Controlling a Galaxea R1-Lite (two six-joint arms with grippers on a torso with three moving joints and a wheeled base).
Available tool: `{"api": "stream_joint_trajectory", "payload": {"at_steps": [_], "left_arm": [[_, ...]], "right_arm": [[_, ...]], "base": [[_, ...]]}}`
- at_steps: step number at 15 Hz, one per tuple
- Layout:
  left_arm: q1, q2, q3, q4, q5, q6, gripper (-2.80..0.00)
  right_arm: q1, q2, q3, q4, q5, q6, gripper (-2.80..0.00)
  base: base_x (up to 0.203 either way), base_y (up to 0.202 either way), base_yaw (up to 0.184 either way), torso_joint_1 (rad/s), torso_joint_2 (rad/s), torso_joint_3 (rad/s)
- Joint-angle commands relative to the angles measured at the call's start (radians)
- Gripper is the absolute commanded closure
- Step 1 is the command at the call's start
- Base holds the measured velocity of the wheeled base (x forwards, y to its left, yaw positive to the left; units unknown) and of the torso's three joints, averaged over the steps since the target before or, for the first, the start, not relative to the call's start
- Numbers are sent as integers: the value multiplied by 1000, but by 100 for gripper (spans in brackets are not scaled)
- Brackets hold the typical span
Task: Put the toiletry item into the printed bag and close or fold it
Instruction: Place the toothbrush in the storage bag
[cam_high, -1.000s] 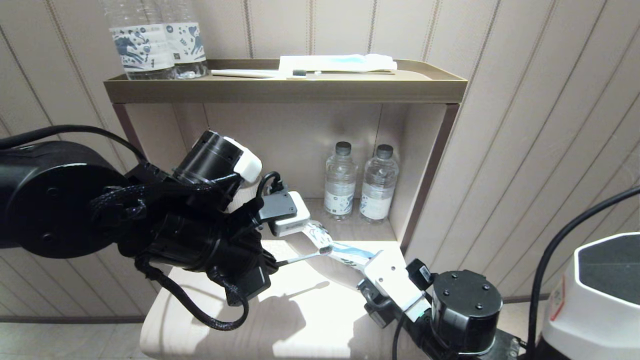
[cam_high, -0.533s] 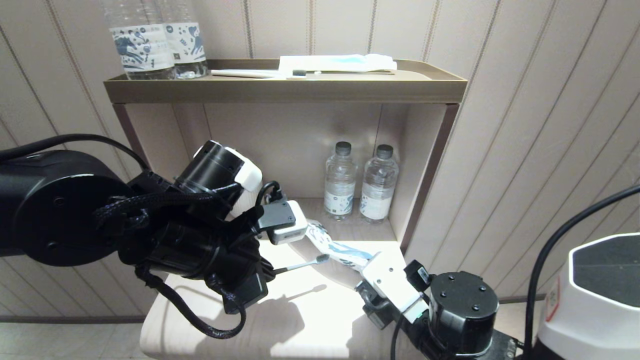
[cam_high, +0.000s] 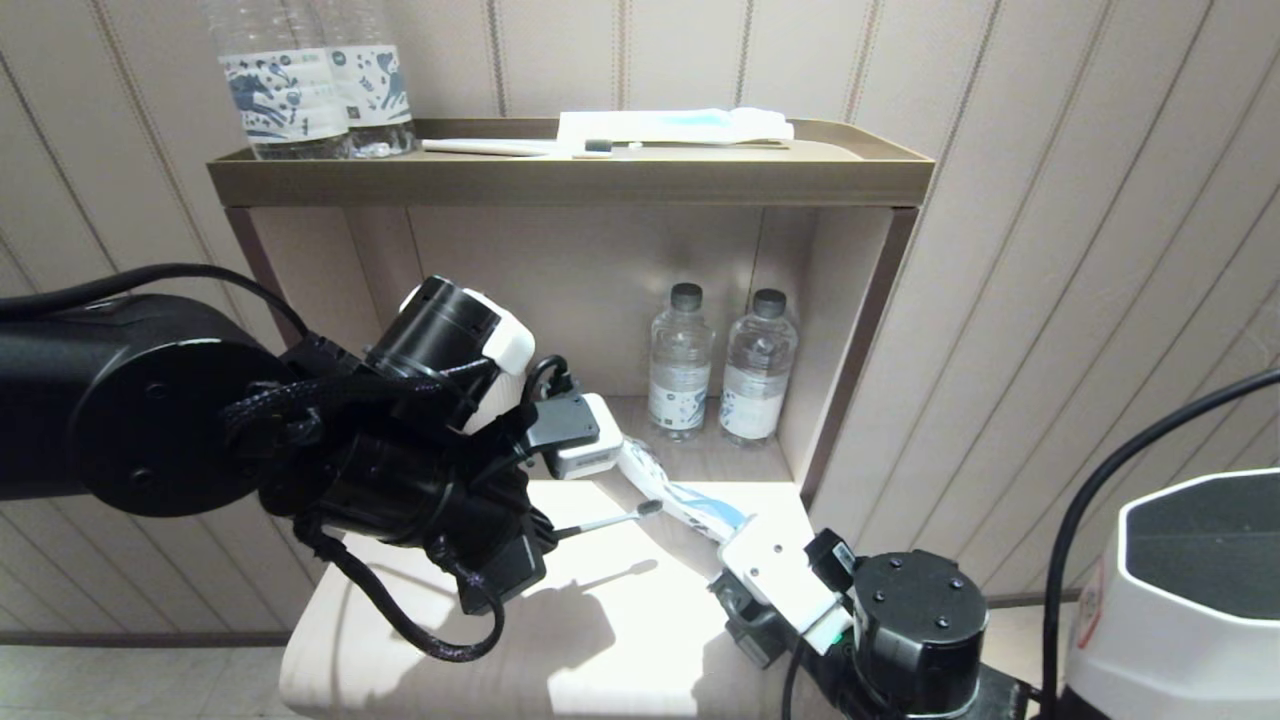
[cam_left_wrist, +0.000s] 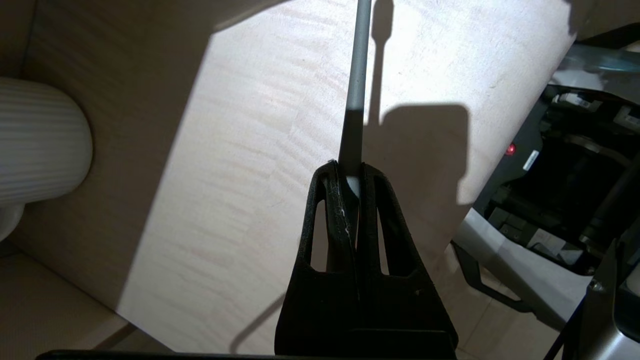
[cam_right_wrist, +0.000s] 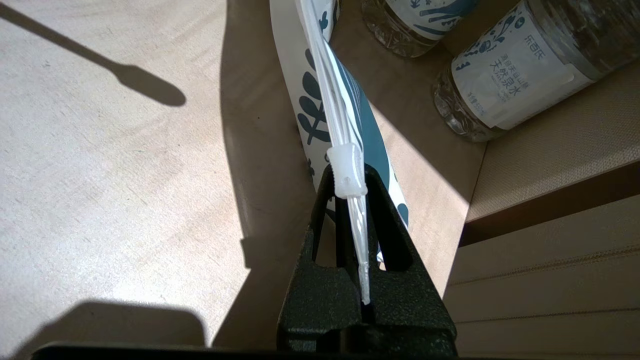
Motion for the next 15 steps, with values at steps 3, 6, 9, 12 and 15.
{"api": "stream_joint_trajectory", "payload": {"at_steps": [3,6,9,12,15], "left_arm": [[5,-18,9,9,18,9,0],[5,-39,12,7,29,17,0],[5,-51,8,7,33,17,0],[28,-79,-10,7,34,15,0],[88,-126,41,3,32,12,0]], "right_arm": [[0,5,7,-47,-2,3,0],[0,5,7,-47,-2,3,0],[9,5,10,-47,-3,6,0],[47,26,35,-47,-5,7,0],[86,55,50,-47,-8,6,0]], "base": [[0,0,0,0,0,0],[0,0,0,0,0,0],[0,0,0,0,0,0],[0,0,0,0,0,0],[0,0,0,0,0,0]]}}
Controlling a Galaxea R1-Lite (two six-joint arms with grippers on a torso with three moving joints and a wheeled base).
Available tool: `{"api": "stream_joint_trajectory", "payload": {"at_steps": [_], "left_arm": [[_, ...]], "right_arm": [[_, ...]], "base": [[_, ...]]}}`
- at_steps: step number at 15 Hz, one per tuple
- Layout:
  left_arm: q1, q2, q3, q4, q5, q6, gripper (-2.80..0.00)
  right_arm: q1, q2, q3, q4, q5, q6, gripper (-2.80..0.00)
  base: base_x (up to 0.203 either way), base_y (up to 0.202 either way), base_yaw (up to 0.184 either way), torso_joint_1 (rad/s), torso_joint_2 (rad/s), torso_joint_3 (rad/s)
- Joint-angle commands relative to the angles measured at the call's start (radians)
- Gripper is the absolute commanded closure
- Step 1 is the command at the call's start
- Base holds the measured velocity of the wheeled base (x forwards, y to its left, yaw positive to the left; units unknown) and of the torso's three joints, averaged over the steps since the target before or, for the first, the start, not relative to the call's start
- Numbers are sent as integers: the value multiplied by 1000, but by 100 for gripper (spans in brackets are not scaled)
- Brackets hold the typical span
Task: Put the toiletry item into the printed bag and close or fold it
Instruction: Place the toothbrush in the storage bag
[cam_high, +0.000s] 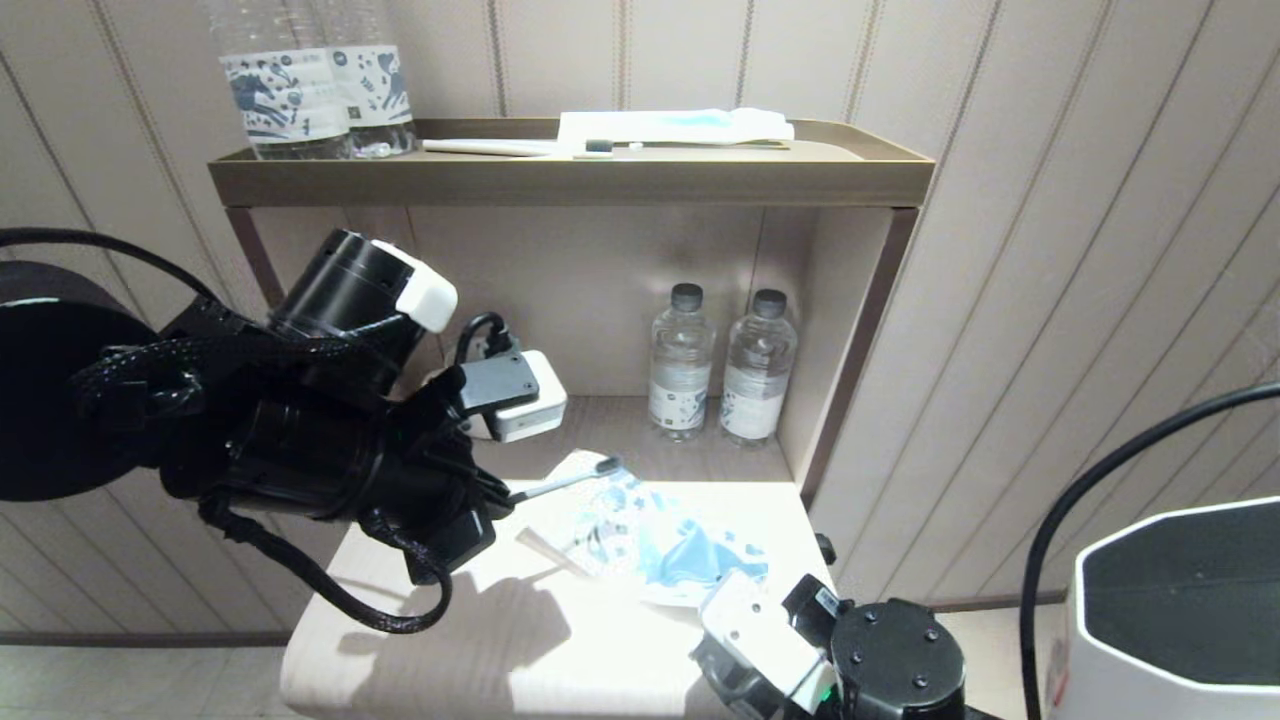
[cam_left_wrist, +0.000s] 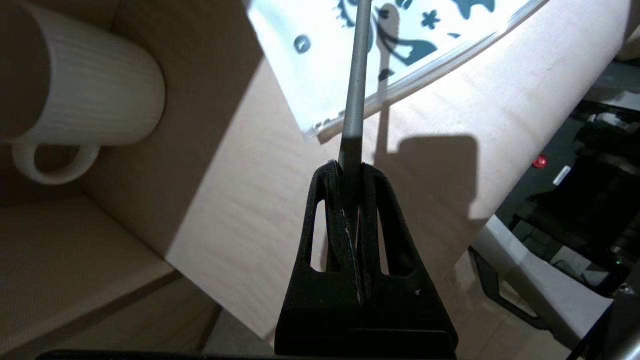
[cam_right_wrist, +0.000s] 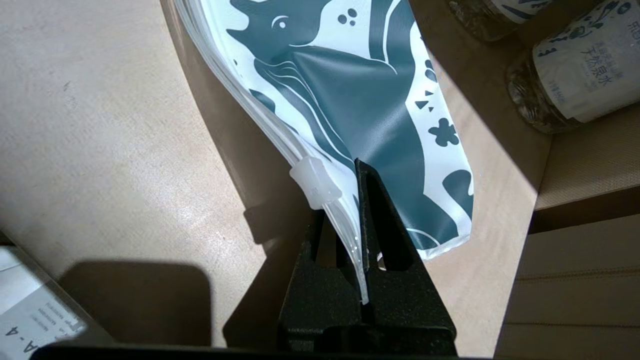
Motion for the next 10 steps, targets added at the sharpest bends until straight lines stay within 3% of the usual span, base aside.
{"api": "stream_joint_trajectory", "payload": {"at_steps": [1,4,5,7,10], "left_arm": [[45,-47,36,-1,-4,0,0],[195,-83,55,-13,-88,-17,0],[239,-92,57,-16,-138,-61,0],[267,-96,60,-19,-183,-211,0],[272,-89,109,-117,-193,-244,0]], "right_arm": [[5,3,-3,-48,-3,-4,0],[-16,-78,-16,-48,0,-7,0],[-21,-109,-21,-48,0,-8,0],[-23,-171,-20,-48,1,-8,0],[-14,-259,-9,-48,2,7,0]], "base": [[0,0,0,0,0,0],[0,0,0,0,0,0],[0,0,0,0,0,0],[0,0,0,0,0,0],[0,0,0,0,0,0]]}}
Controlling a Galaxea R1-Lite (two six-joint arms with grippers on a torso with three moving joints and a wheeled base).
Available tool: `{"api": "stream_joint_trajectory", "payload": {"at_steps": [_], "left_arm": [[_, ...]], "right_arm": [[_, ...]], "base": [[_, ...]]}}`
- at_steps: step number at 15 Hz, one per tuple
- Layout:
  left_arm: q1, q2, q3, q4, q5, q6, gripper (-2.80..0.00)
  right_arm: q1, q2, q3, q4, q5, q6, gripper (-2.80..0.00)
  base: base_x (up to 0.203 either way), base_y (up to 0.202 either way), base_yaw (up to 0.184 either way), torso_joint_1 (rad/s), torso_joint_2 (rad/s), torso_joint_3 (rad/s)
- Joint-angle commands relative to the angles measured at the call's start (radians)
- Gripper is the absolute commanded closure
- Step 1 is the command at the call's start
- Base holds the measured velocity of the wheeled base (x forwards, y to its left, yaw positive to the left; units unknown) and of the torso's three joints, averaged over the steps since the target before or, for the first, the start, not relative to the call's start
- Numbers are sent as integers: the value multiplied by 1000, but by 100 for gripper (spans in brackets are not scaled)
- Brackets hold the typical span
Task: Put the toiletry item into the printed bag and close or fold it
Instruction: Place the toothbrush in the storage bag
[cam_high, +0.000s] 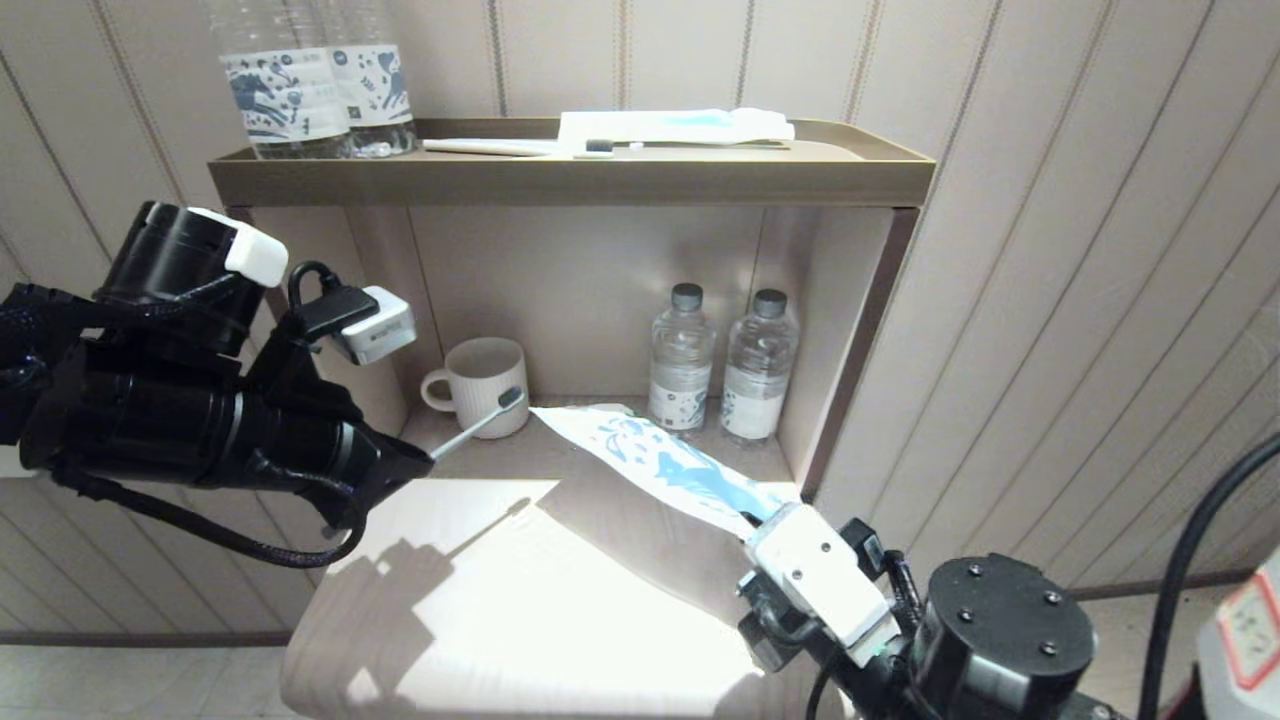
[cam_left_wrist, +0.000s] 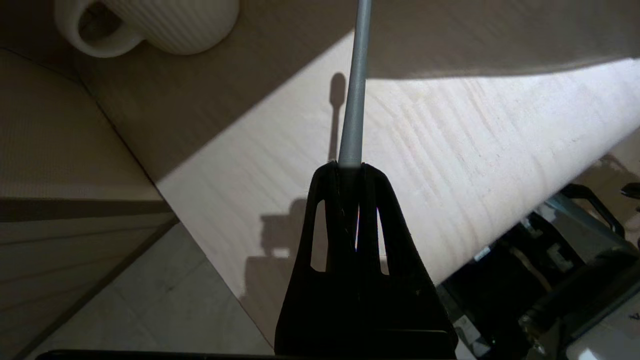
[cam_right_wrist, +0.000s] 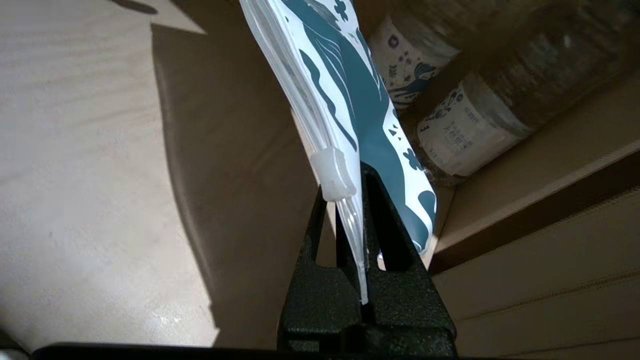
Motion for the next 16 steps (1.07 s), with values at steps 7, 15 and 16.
{"api": "stream_joint_trajectory", "payload": {"at_steps": [7,15,16], "left_arm": [[-1,-2,55,-145,-126,-36,0],[1,27,54,-200,-161,-35,0],[1,32,54,-201,-161,-35,0]], "right_arm": [[78,-307,-149,464,11,379,0],[105,-440,-258,849,186,575,0],[107,-436,-263,847,189,575,0]], "base": [[0,0,0,0,0,0],[0,0,0,0,0,0],[0,0,0,0,0,0]]}}
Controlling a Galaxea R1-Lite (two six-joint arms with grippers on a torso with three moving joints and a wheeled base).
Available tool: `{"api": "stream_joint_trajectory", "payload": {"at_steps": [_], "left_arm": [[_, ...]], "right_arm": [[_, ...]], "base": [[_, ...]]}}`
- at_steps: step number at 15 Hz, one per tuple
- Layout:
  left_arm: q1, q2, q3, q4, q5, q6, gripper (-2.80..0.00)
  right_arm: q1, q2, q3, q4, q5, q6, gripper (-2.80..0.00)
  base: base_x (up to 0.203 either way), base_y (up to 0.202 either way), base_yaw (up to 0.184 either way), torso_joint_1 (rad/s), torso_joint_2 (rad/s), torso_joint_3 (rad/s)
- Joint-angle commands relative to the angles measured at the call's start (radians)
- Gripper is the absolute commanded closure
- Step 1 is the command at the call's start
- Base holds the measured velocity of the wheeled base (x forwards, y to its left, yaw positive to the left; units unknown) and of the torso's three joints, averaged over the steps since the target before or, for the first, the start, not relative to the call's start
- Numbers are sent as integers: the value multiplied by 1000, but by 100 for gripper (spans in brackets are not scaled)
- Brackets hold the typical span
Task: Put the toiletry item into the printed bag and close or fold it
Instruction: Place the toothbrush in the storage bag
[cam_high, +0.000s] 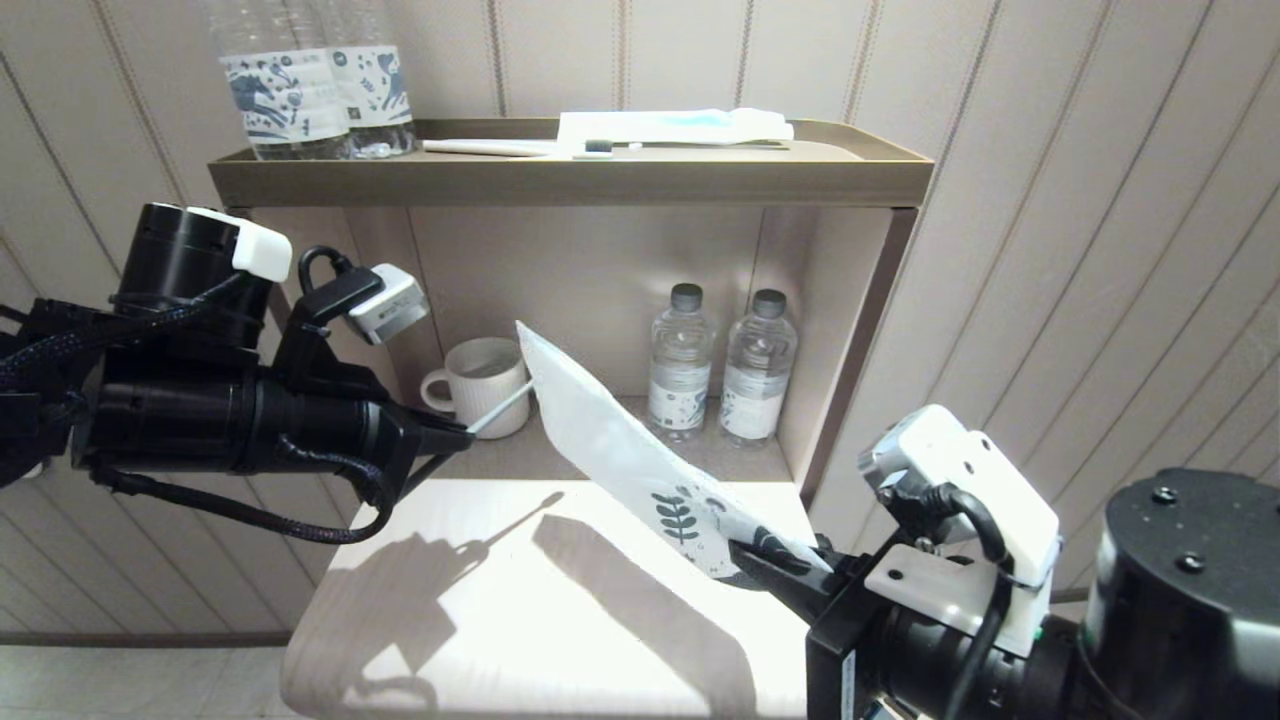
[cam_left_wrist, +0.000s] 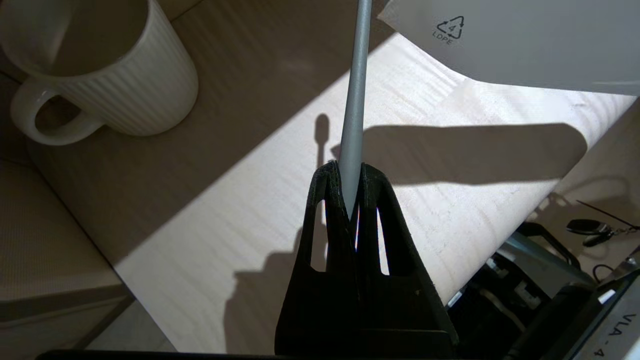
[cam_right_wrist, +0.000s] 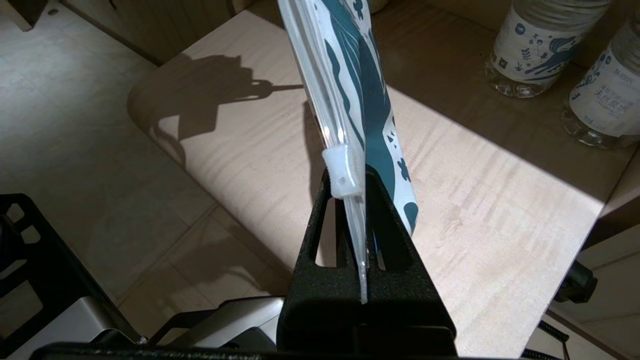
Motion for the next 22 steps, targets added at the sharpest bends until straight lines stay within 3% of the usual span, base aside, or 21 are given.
{"api": "stream_joint_trajectory", "payload": {"at_steps": [1,13,22], "left_arm": [[0,15,1,0,-2,2,0],[-43,30,41,-1,5,15,0],[-13,87,26,-51,15,14,0]], "right_arm": [[1,14,-10,-6,-1,1,0],[-4,226,-112,-11,17,5,0],[-21,81,-17,-8,14,-3,0]], "base": [[0,0,0,0,0,0],[0,0,0,0,0,0],[0,0,0,0,0,0]]}}
